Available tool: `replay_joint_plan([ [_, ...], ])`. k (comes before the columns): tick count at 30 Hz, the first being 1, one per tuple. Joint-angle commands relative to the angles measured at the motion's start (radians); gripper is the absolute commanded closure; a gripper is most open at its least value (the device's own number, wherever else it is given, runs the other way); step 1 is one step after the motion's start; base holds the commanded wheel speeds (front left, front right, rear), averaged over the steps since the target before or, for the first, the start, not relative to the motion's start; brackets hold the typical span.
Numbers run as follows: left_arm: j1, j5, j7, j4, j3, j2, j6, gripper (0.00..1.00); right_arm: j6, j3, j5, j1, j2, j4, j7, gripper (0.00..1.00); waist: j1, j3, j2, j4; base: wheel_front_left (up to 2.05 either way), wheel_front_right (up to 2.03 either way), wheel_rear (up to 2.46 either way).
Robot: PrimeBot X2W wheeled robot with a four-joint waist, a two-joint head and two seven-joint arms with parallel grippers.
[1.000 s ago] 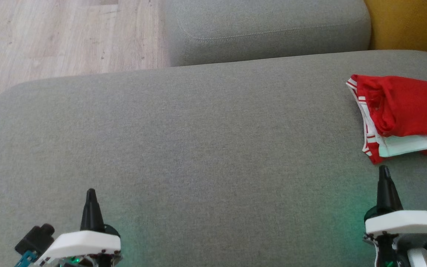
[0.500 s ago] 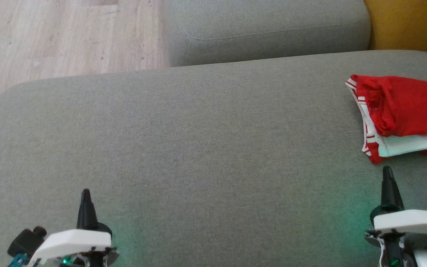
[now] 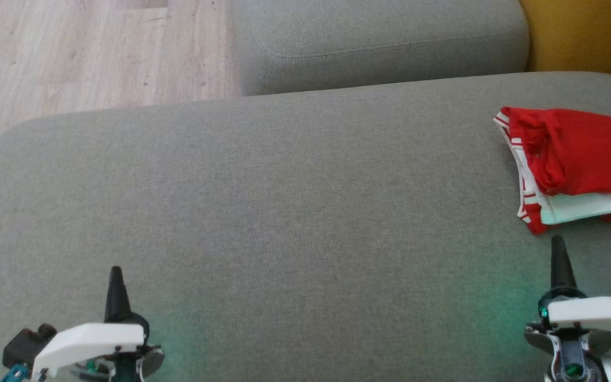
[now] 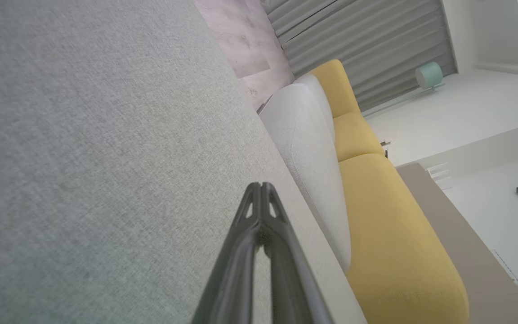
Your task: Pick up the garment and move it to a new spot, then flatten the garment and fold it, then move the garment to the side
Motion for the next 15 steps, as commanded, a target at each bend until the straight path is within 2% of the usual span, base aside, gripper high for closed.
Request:
replay_joint_plan([
  [1, -0.049, -0.025, 0.009, -0.036, 0.035, 0.004, -0.009, 1.0, 0.0, 0.01, 0.034, -0.059, -0.005, -0.039, 0.007, 1.0, 0.0, 0.0, 0.0, 0.0, 0.0, 0.0, 0.0],
  [15, -0.057, -0.161, 0.049, -0.044, 0.067, 0.005, -0.022, 1.0, -0.001, 0.002, 0.203, -0.069, -0.006, -0.045, 0.048, 1.0, 0.0, -0.001, 0.0, -0.001, 0.0, 0.0, 0.0],
])
